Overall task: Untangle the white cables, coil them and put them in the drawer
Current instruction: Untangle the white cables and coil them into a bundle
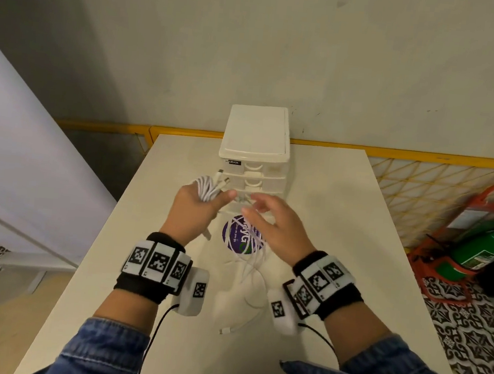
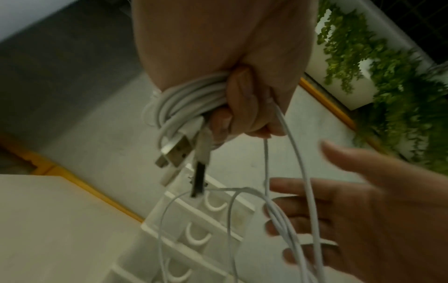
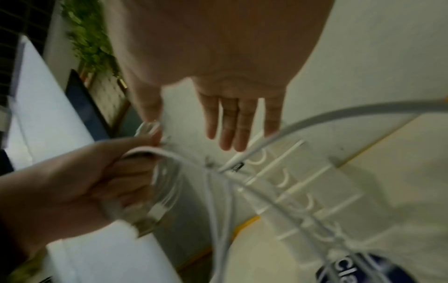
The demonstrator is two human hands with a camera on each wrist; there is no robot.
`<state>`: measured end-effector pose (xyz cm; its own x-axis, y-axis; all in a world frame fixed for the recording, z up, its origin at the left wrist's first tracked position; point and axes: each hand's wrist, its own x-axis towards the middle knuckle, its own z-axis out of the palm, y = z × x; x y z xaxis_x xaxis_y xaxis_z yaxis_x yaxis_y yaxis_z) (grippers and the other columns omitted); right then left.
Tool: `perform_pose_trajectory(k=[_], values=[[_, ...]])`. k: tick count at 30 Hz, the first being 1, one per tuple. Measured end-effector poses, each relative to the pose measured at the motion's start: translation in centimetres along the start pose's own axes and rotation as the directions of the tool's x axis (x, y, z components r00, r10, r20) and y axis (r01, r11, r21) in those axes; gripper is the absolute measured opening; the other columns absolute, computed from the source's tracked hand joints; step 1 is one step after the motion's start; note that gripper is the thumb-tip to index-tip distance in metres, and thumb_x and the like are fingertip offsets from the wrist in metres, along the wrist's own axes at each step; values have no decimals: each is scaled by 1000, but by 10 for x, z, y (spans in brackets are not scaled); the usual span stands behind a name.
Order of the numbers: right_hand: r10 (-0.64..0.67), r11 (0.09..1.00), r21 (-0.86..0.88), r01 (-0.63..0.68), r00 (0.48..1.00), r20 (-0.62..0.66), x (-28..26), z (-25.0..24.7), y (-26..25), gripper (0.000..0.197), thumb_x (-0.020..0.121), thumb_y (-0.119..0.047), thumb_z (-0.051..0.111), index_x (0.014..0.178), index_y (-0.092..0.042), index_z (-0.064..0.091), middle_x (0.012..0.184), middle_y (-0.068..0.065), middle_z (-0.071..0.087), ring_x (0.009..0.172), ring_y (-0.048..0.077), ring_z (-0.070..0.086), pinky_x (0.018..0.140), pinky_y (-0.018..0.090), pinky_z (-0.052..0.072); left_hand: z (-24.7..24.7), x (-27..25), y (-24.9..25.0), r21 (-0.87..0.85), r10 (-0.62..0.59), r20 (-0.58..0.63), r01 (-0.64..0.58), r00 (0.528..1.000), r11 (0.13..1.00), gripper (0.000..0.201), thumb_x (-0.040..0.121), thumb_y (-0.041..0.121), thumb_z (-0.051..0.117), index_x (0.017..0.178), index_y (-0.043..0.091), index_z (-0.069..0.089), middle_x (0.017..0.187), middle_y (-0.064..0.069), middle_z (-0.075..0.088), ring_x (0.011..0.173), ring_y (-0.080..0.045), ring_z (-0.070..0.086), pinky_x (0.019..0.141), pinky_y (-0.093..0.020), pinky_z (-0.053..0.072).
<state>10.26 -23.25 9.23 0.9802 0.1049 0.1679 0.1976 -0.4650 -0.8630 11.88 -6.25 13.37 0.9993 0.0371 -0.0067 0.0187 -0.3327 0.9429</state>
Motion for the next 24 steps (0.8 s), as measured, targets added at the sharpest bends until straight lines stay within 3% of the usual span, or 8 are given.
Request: perform_pose_trajectory(k=[4, 7, 10, 14, 18, 20, 21, 24], values=[[111, 992, 60, -110, 994, -20, 0, 13, 4, 25, 89, -29, 60, 112, -21, 62, 70, -10, 63, 65, 4, 62, 67, 19, 44, 4, 0, 15, 42, 85, 56, -87, 995, 995, 32, 81, 27, 74, 69, 7, 52, 55, -6, 45, 40, -8, 43, 37, -22, 41], [127, 978, 174, -118, 991, -41, 5, -6, 1, 26, 86, -19, 66, 111, -19, 66, 80, 1, 71, 66, 1, 67, 67, 13, 51, -4, 10, 21, 141, 135, 12, -135, 991, 981, 37, 79, 30, 76, 72, 2, 52, 59, -6, 47, 46, -13, 45, 39, -23, 39], [160, 957, 268, -113, 974, -162, 13, -28, 4, 28, 84, -9, 66, 110, -18, 67, 85, 3, 72, 76, 9, 70, 72, 23, 57, -17, 24, 33, 112, 112, -101, -100, 989, 989, 37, 81, 32, 74, 79, 3, 51, 61, -9, 48, 48, -18, 46, 33, -20, 39], [388, 887, 392, -243, 854, -346, 13, -46, 46, 23, 87, -1, 59, 107, -12, 64, 80, 12, 69, 69, 24, 67, 69, 34, 57, -42, 46, 60, 31, 181, -281, -179, 943, 983, 28, 84, 28, 71, 78, 8, 52, 65, -5, 51, 54, -14, 49, 45, -21, 43], [619, 774, 413, -480, 712, -332, -14, -47, 104, 22, 89, 4, 52, 108, -3, 60, 81, 19, 63, 62, 25, 59, 50, 31, 52, -72, 60, 81, -46, 218, -459, -268, 861, 962, 27, 83, 29, 72, 72, 15, 51, 66, 1, 51, 57, -11, 49, 56, -27, 44], [700, 714, 303, -631, 621, -353, -39, -47, 139, 21, 90, 0, 53, 108, -7, 61, 88, 21, 65, 62, 27, 61, 53, 34, 53, -85, 61, 90, -122, 213, -494, -310, 843, 943, 24, 84, 28, 71, 75, 16, 52, 65, 3, 51, 51, -6, 49, 50, -20, 44], [715, 685, 186, -705, 600, -360, -52, -47, 155, 21, 90, -5, 53, 109, -10, 62, 92, 19, 67, 67, 29, 64, 61, 38, 56, -89, 61, 93, -123, 229, -492, -328, 840, 937, 23, 85, 29, 70, 79, 13, 54, 65, 3, 51, 50, -5, 49, 49, -18, 44], [720, 555, -295, -777, 627, -296, -69, -46, 167, 29, 94, -19, 50, 121, -16, 58, 124, 14, 59, 109, 31, 57, 95, 38, 46, -80, 55, 100, -62, 291, -385, -339, 876, 939, 27, 84, 29, 71, 89, 6, 59, 64, 2, 53, 48, -5, 48, 50, -21, 43]])
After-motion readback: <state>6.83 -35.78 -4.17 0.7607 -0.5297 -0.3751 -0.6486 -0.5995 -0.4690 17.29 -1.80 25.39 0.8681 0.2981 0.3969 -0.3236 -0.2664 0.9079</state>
